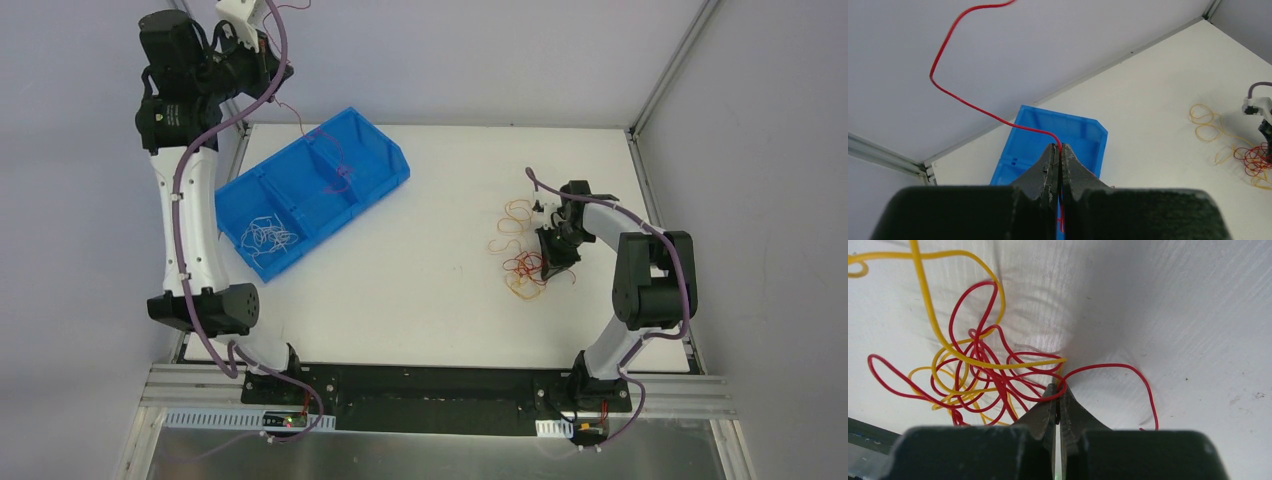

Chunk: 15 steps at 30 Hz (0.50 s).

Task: Untangle the cables

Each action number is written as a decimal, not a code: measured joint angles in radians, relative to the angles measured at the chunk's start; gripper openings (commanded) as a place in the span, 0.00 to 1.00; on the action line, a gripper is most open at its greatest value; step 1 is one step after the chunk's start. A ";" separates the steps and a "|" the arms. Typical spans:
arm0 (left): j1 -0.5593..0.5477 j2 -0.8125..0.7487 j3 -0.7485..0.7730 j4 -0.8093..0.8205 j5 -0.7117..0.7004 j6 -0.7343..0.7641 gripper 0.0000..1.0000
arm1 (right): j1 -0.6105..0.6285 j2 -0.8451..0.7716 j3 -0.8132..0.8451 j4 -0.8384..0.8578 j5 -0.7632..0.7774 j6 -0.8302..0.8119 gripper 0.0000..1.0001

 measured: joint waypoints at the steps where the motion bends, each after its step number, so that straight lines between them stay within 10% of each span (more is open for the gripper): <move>1: 0.005 0.015 0.000 0.006 0.000 0.000 0.00 | -0.001 0.000 0.001 -0.004 -0.003 0.000 0.00; 15: 0.131 0.084 -0.336 0.297 0.087 -0.004 0.00 | -0.003 -0.015 0.037 -0.061 -0.070 0.010 0.00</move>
